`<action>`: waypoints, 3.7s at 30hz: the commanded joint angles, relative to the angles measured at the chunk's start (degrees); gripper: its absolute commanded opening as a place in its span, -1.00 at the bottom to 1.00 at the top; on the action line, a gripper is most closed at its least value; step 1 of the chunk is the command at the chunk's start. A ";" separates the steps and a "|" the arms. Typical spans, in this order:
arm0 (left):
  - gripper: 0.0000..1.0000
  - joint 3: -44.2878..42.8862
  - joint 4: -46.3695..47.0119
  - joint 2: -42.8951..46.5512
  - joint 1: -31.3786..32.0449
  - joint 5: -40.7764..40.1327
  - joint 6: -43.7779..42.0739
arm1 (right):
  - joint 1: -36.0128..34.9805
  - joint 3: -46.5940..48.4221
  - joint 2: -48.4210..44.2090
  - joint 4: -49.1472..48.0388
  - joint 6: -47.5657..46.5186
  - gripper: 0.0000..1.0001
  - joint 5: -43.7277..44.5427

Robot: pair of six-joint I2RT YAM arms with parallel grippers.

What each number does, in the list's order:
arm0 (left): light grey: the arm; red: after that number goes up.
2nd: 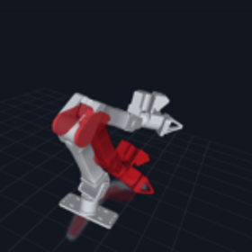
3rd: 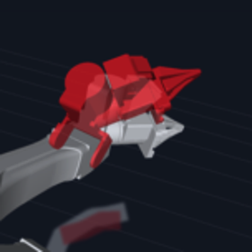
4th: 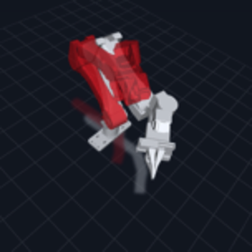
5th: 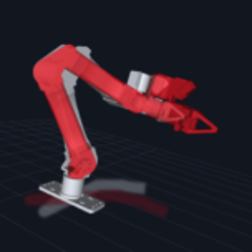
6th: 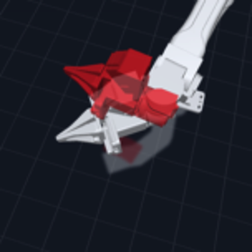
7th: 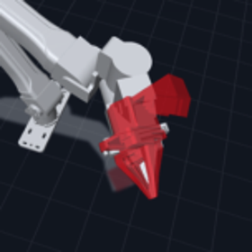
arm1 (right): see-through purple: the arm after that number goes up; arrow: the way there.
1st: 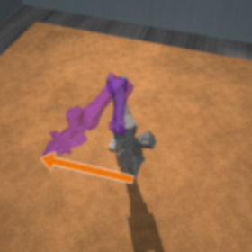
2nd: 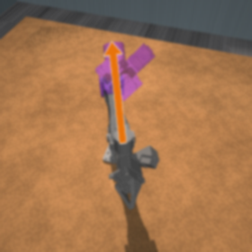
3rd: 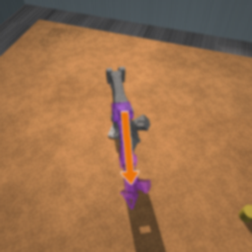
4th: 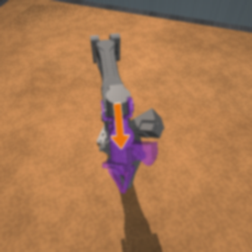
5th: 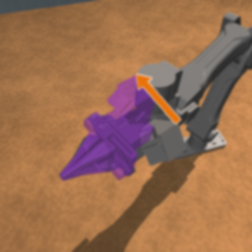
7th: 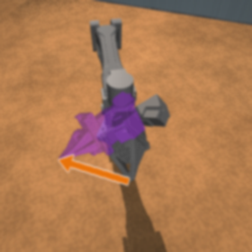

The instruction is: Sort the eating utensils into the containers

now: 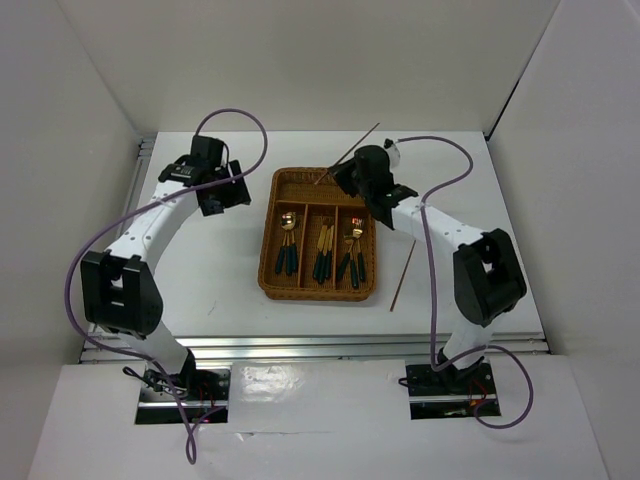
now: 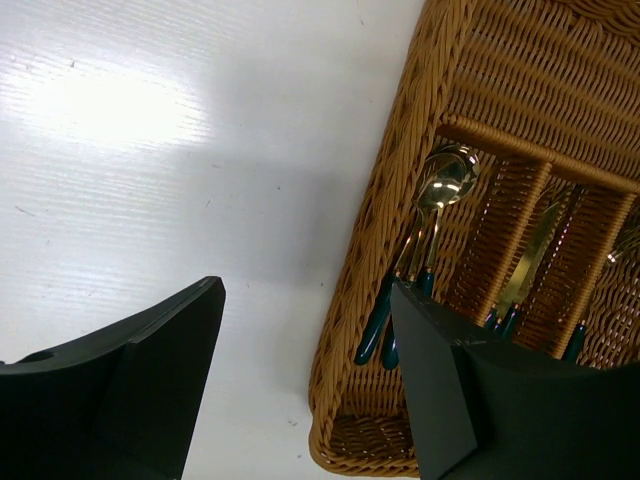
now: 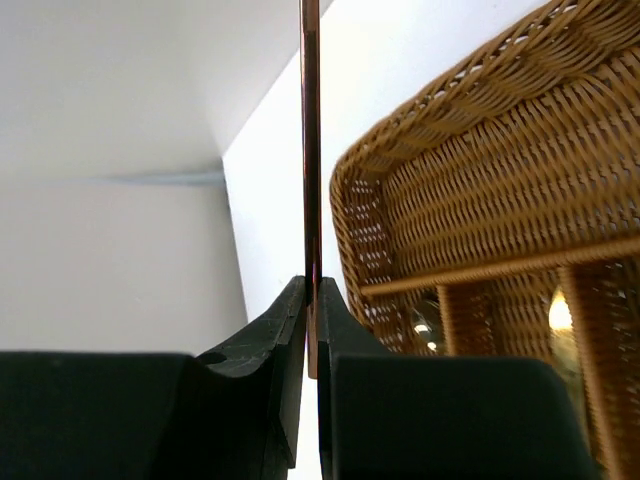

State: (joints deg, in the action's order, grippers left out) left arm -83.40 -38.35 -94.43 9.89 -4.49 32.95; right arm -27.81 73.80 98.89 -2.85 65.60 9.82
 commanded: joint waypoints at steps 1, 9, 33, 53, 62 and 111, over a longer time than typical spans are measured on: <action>0.63 0.78 0.91 4.43 0.13 -0.87 -0.61 | -1.71 -0.85 2.70 -7.07 5.32 -0.90 8.34; 0.66 3.93 0.91 8.38 0.13 -2.01 -0.61 | -4.97 1.34 9.90 -12.18 4.19 -0.90 15.31; 0.69 5.00 1.52 8.92 0.13 -2.01 -0.61 | -7.78 13.21 24.94 -13.32 7.79 -0.81 20.23; 0.69 5.00 1.52 8.39 0.13 -2.54 -0.61 | -7.78 15.15 26.97 -10.95 3.66 -0.20 18.12; 0.69 5.00 2.05 7.86 0.13 -0.87 -0.61 | -1.91 17.85 20.91 -5.79 -12.94 0.10 13.91; 0.69 4.47 1.52 4.00 0.13 -3.24 -0.08 | 4.87 22.53 27.49 13.84 -15.95 -0.34 17.86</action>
State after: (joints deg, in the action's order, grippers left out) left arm -78.59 -37.69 -89.25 9.89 -6.59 33.04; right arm -23.20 93.93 125.01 12.16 50.50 26.50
